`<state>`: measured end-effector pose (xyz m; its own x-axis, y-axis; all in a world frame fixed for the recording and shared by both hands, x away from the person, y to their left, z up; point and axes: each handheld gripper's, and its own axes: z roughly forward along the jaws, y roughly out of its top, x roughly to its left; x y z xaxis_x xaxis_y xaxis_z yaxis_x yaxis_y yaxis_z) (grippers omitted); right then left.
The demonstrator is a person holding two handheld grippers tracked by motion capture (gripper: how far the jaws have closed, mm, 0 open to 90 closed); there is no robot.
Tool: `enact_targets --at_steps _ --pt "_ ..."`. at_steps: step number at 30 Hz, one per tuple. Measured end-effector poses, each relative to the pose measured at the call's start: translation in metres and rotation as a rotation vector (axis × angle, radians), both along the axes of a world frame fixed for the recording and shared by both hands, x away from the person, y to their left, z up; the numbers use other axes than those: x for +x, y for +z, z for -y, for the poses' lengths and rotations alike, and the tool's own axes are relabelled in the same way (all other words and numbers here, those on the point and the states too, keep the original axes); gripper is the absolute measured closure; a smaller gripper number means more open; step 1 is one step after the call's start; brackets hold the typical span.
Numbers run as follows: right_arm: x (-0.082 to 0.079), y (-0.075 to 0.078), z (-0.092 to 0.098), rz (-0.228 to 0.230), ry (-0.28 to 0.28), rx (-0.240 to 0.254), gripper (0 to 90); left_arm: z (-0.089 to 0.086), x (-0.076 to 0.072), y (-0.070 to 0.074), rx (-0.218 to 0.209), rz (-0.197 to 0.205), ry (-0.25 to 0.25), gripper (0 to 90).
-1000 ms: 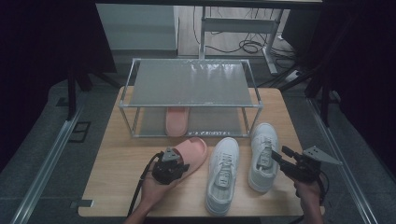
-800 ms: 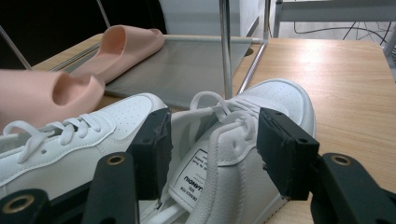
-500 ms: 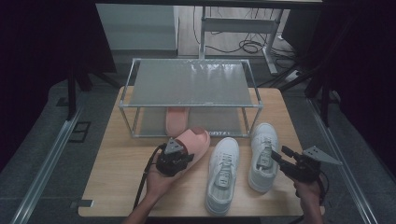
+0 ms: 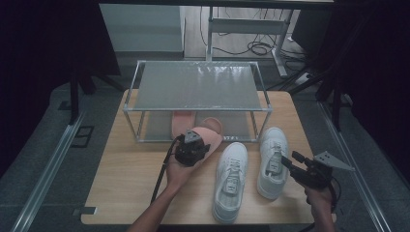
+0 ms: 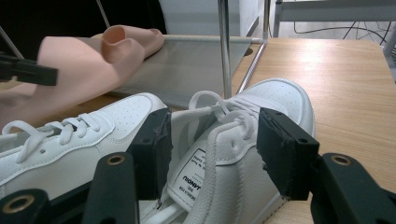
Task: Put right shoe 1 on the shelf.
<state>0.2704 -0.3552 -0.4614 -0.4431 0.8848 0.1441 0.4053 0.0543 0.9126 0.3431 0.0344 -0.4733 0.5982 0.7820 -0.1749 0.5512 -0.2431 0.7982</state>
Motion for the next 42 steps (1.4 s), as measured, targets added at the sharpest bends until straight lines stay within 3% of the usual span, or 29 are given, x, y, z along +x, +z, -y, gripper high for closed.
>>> enact_targets --at_steps 19,27,42 --pt "0.001 0.0 -0.003 0.002 0.023 0.012 46.0 0.034 0.047 -0.009 0.012 0.015 0.063 82.7" --pt "-0.001 0.001 -0.002 0.007 0.018 0.013 46.1 0.05 0.061 -0.011 0.056 0.035 0.086 82.5" --pt "0.0 0.0 -0.003 0.002 0.019 0.009 46.2 0.062 0.085 -0.025 0.098 0.015 0.134 81.6"
